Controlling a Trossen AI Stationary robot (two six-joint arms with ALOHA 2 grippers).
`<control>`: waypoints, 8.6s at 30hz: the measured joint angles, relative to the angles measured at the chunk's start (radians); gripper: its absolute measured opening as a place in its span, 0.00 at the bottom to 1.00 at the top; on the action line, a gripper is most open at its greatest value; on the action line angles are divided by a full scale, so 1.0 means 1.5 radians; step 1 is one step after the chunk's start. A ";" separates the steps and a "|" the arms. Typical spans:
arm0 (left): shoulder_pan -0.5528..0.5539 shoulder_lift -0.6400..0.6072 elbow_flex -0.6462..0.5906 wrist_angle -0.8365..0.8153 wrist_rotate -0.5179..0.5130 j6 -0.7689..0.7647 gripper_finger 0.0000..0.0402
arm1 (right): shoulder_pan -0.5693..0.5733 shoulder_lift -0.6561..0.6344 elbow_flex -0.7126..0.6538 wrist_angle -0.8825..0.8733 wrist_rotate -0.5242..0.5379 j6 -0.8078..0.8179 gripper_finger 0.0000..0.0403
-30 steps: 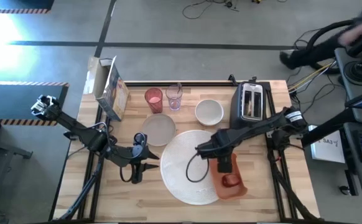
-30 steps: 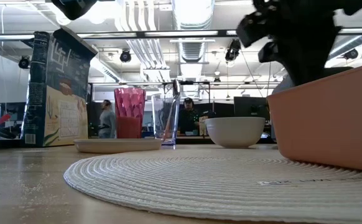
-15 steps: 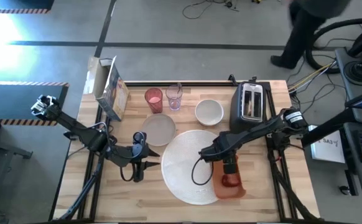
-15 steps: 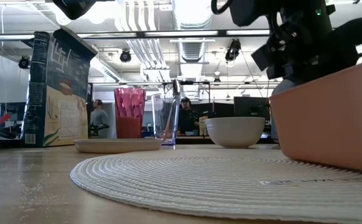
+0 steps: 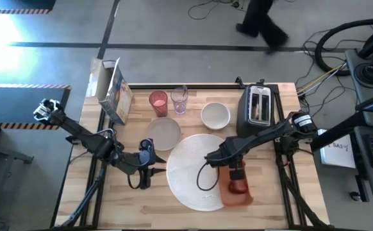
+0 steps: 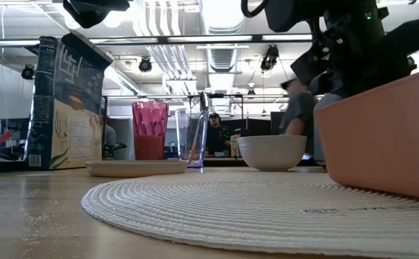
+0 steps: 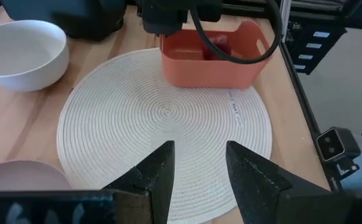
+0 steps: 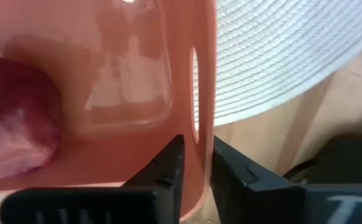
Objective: Arrange a breakfast setting
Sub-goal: Remove the orange bin from the white placemat, then adjust the white table mat
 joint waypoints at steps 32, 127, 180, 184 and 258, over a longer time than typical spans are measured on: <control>0.001 0.000 0.000 0.065 -0.012 0.025 0.32 | 0.123 -0.150 -0.131 -0.051 -0.157 0.108 0.02; 0.011 -0.001 0.000 0.117 -0.104 0.095 0.32 | 0.327 -0.260 -0.232 0.048 -0.227 0.246 0.02; 0.015 -0.001 0.000 0.124 -0.109 0.110 0.32 | 0.335 -0.262 -0.220 -0.013 -0.205 0.369 0.35; 0.015 0.000 0.000 0.124 -0.109 0.110 0.32 | 0.335 -0.278 -0.206 -0.055 -0.204 0.392 0.33; 0.097 0.296 -0.200 0.456 0.128 -0.073 0.32 | 0.142 -0.126 -0.320 0.478 0.133 0.608 0.30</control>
